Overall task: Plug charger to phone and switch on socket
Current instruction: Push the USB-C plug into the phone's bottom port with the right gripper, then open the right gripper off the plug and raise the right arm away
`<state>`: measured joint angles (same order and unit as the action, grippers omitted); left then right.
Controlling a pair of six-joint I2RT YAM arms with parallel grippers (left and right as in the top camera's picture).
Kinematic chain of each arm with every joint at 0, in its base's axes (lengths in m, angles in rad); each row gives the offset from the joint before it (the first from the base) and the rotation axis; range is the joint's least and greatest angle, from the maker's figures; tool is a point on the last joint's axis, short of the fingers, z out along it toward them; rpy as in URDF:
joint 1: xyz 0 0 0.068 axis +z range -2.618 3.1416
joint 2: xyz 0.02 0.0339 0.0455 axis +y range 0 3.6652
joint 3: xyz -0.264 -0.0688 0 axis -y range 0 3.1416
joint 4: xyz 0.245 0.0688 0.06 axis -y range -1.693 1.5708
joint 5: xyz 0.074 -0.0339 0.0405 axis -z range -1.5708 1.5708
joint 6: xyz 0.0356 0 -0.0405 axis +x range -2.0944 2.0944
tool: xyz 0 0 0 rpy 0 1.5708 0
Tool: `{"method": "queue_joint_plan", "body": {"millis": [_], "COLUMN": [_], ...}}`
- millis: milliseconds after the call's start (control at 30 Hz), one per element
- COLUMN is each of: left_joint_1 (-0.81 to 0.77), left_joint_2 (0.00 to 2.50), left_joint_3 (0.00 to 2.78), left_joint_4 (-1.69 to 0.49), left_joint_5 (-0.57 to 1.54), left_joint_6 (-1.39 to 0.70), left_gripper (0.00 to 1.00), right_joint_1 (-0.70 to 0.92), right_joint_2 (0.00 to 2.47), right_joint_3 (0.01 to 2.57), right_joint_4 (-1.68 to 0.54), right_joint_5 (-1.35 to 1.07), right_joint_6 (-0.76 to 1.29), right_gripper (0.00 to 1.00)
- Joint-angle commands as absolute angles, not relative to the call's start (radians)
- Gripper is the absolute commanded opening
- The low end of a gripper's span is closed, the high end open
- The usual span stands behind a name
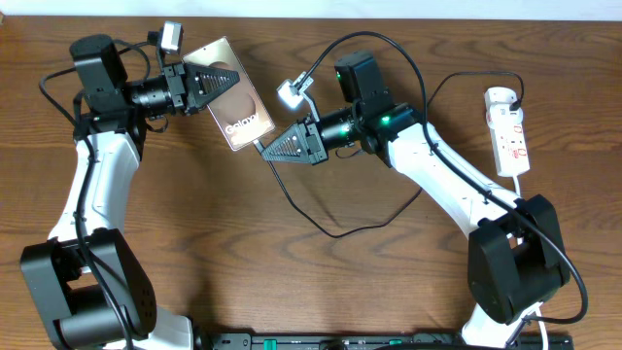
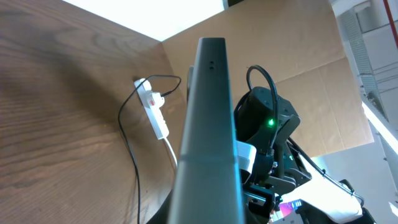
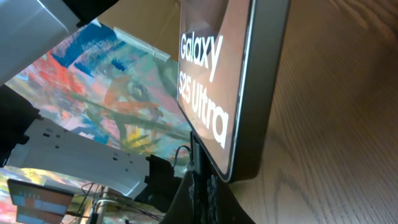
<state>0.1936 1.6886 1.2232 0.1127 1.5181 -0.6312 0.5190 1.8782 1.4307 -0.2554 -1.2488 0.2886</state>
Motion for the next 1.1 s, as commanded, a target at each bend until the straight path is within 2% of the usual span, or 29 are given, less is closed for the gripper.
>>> {"method": "queue_joint_plan", "body": {"millis": [0,1000,1067], "left_joint_1": [0.173,0.171,0.171], "left_joint_2": [1.680,1.680,1.680], "left_joint_3": [1.211,1.201,1.201], "left_joint_4": [0.113,0.114,0.114], "left_joint_5": [1.571,1.571,1.571], "left_joint_6": [-0.621,-0.621,-0.621], "left_gripper": [0.07,0.07,0.07], "right_joint_1": [0.505,0.511,0.509], "right_joint_2": [1.857,1.857,1.857], "right_joint_3": [1.445,1.445,1.445], "right_joint_4": [-0.219,-0.146,-0.146], "right_joint_5": [-1.244,-1.211,-1.211], "right_joint_6": [0.324,0.408,0.408], "right_gripper": [0.01,0.01,0.07]}}
